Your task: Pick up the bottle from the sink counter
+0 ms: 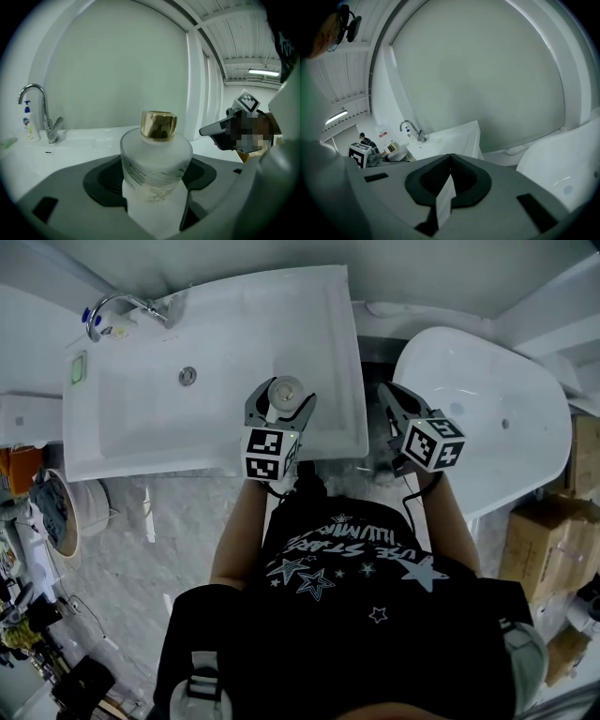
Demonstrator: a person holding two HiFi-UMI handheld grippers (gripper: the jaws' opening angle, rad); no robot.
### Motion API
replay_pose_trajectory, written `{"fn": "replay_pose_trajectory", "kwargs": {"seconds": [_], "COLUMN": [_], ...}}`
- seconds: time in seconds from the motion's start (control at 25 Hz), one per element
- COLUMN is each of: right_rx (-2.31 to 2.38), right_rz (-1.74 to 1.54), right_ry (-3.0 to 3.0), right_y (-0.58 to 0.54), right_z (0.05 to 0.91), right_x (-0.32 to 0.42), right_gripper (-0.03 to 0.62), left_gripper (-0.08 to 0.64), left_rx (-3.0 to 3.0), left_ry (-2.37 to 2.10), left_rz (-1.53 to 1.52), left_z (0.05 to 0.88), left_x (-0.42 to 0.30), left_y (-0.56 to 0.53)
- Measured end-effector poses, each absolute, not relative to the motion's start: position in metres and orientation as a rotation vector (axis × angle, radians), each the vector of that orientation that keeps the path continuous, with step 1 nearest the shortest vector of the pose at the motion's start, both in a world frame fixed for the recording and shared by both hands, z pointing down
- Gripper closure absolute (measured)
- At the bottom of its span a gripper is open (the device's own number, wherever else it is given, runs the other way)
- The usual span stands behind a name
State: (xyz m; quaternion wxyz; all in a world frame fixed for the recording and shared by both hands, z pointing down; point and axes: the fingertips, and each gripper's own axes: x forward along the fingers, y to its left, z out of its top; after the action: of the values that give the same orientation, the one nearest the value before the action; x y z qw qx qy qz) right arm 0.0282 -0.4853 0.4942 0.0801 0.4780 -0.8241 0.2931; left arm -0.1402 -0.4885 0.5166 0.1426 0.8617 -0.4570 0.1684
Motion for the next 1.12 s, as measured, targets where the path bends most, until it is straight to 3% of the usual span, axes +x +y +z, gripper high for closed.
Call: {"fn": "replay_pose_trajectory", "kwargs": {"seconds": [0.32, 1.12], "right_rx": [1.281, 0.849], "right_rz": [0.838, 0.840], "right_ry": [-2.585, -2.693], "right_y": [-0.438, -0.272], "right_z": [0.486, 0.484], "right_x": [0.026, 0.025], "right_gripper": [0.586, 0.586], "left_gripper": [0.210, 0.210], "left_rx": [2.368, 2.181], "left_ry": [-1.456, -1.716], "left_rz": [0.323, 0.245], "left_z": [0.499, 0.464], "left_x": [-0.147, -0.145], "left_y": [-0.416, -0.215]}}
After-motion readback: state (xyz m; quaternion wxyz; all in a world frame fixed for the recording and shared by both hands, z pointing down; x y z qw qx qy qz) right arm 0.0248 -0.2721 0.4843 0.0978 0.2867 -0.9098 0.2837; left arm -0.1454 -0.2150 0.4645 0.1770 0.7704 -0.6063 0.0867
